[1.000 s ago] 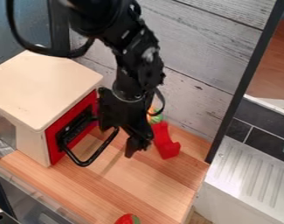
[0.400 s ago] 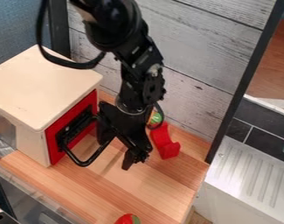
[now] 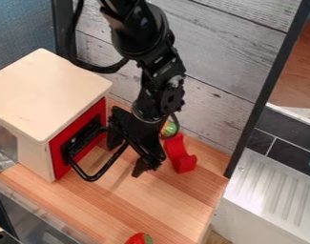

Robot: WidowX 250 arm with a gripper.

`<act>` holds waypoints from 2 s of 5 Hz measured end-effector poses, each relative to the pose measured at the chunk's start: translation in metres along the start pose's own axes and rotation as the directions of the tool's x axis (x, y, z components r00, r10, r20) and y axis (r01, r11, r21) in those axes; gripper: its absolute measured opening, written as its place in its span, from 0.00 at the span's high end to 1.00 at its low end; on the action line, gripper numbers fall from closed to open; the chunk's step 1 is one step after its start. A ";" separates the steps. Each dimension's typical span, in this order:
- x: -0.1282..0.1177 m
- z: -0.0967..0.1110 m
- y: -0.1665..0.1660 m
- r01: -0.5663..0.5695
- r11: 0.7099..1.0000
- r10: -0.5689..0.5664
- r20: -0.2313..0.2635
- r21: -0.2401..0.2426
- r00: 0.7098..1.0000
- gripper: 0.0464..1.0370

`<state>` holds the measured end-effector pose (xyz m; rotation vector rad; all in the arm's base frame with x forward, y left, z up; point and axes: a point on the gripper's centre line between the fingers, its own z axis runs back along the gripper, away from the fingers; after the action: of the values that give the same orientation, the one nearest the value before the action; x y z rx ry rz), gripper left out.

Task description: Open the drawer

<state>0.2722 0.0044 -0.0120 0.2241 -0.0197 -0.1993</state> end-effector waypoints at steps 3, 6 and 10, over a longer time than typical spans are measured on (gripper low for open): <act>0.001 -0.015 0.001 -0.075 0.997 0.070 -0.183 -0.017 0.981 0.04; -0.001 -0.014 -0.013 -0.148 0.987 0.127 -0.261 -0.065 0.957 0.66; -0.011 0.005 -0.050 -0.276 0.935 0.205 -0.297 -0.222 0.933 0.93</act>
<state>0.2512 -0.0418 -0.0177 -0.0172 0.2489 0.0785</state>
